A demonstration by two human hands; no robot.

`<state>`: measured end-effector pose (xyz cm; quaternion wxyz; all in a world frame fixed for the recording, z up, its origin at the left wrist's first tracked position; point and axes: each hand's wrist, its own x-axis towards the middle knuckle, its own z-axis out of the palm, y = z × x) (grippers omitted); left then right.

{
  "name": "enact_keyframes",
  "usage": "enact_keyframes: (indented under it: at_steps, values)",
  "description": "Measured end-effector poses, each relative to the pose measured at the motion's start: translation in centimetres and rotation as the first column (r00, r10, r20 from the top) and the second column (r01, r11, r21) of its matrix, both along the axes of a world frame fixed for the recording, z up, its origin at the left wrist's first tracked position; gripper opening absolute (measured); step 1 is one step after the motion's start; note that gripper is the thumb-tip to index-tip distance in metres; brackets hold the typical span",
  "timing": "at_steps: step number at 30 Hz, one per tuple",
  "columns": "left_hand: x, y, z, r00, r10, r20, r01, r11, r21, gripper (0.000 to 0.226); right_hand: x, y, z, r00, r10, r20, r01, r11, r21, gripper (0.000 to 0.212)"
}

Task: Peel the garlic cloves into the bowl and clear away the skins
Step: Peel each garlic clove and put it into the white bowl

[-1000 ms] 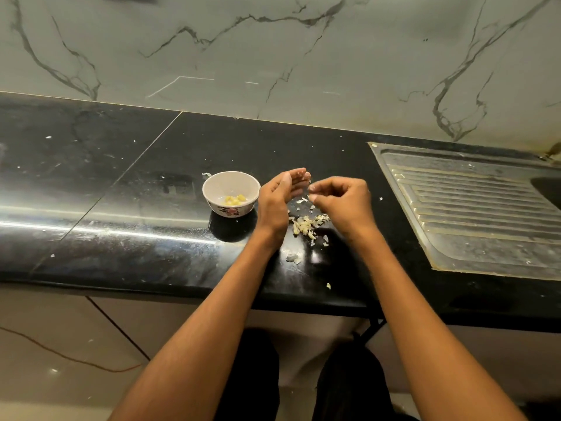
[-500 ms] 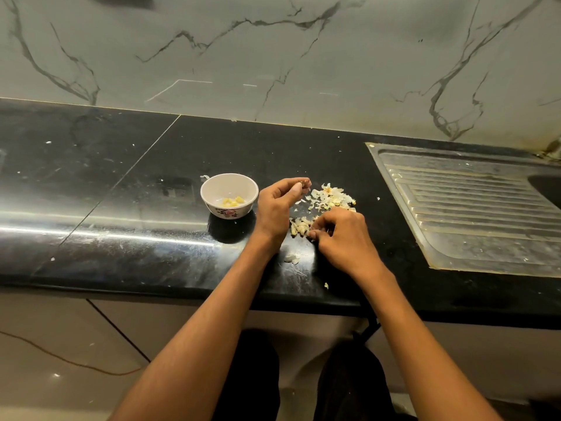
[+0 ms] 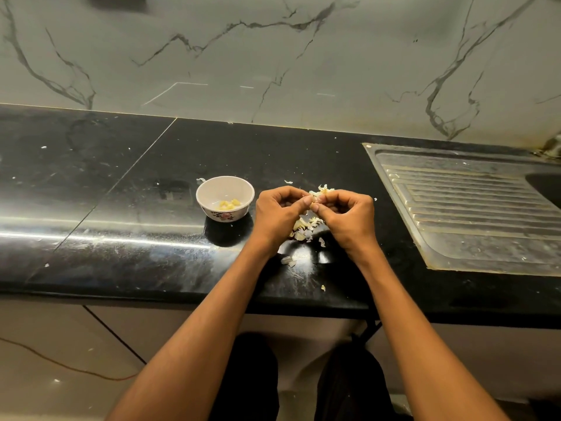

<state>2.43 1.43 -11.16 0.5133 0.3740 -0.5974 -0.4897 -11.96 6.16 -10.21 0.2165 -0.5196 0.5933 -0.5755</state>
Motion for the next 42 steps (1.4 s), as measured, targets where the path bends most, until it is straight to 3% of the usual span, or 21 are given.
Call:
enact_keyframes:
  at_steps: [9, 13, 17, 24, 31, 42]
  values:
    - [-0.2, 0.0, 0.1, 0.999, 0.053, 0.003, -0.053, 0.999, 0.004, 0.003, -0.3, 0.3, -0.4, 0.972, 0.092, 0.216, -0.084, 0.995, -0.046, 0.016]
    - [-0.5, -0.1, 0.0, 0.995, 0.023, 0.100, -0.021, 1.000, -0.020, 0.012, -0.3, 0.4, -0.7, 0.991, 0.056, 0.119, -0.051, 0.998, -0.043, 0.014]
    - [-0.4, 0.1, 0.2, 0.998, -0.015, 0.066, 0.014, 1.000, 0.002, 0.009, -0.4, 0.4, -0.8, 0.999, 0.031, 0.039, -0.029, 0.998, -0.063, 0.012]
    - [-0.4, -0.2, 0.0, 0.998, 0.004, 0.061, -0.003, 1.000, -0.012, 0.009, -0.4, 0.7, -0.9, 0.998, 0.058, 0.024, -0.056, 0.995, -0.079, 0.004]
    - [-0.4, -0.2, -0.1, 0.996, -0.005, 0.094, 0.007, 1.000, -0.030, 0.009, -0.4, 0.7, -0.7, 0.987, 0.121, 0.110, -0.116, 0.992, -0.054, 0.004]
    - [-0.5, -0.3, -0.3, 0.994, 0.000, 0.109, 0.006, 0.998, -0.059, 0.018, 0.2, 0.7, -1.4, 0.996, 0.017, -0.088, -0.025, 0.995, -0.092, 0.008]
